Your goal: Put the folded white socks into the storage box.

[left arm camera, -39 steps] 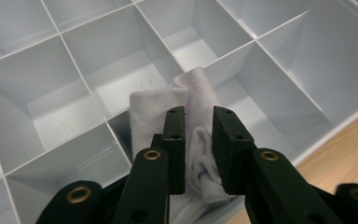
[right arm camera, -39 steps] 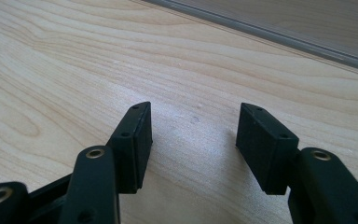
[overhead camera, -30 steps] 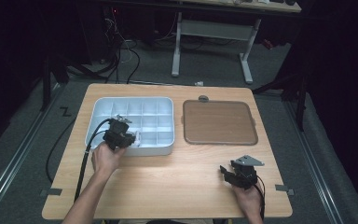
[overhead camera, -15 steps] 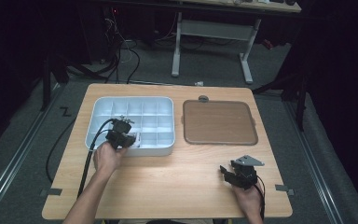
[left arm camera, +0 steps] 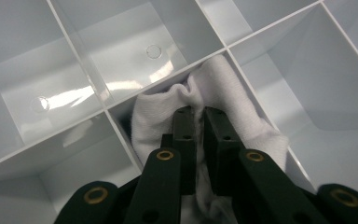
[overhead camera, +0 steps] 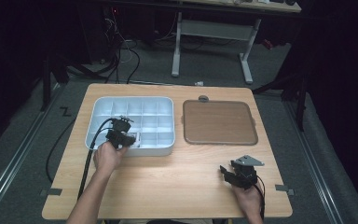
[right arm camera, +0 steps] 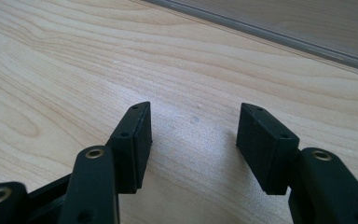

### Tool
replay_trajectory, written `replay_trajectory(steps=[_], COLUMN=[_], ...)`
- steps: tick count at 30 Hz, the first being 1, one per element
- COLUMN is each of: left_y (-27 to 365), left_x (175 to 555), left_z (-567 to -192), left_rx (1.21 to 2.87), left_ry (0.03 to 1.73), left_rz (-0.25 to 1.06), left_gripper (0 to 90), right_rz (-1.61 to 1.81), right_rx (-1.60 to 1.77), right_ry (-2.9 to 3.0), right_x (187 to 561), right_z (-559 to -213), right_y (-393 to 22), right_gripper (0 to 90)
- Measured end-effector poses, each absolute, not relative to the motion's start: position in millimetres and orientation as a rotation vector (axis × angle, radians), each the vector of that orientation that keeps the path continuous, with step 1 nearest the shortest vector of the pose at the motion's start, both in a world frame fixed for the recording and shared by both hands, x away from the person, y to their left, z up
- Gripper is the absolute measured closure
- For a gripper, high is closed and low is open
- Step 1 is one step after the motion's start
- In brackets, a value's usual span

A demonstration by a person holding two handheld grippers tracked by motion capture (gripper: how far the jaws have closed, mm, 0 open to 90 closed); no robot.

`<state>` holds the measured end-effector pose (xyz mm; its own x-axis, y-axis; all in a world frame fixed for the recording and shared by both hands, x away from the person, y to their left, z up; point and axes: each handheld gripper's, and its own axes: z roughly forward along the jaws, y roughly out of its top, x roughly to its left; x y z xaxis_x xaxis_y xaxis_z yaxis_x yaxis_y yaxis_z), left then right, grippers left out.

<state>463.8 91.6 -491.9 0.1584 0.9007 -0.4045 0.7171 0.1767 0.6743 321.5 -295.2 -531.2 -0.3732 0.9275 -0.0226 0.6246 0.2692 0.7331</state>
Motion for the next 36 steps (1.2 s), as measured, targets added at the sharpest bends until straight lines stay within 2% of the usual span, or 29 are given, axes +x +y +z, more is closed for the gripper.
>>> replay_trajectory(steps=[4,14,24,36], left_y=[94.2,102.4,112.7,119.2], left_x=[463.2,455.7,450.3,446.6], left_z=[-491.4,-482.2,-474.2,-464.6], left_rx=[1.572,1.495,1.421,1.365], left_ry=[1.591,1.549,1.534,1.513], left_rz=[0.251,0.275,0.246,0.269], left_gripper=[81.2,63.3,59.2,53.8], right_rz=[0.895,0.895,0.895,0.895], right_rx=[1.4,1.397,1.4,1.397], right_ry=[2.093,2.094,2.093,2.094], right_x=[321.6,321.7,321.6,321.8], right_z=[-531.2,-531.2,-531.2,-531.2], right_y=[-295.3,-295.4,-295.3,-295.5], right_gripper=[45.6,45.7,45.6,45.6])
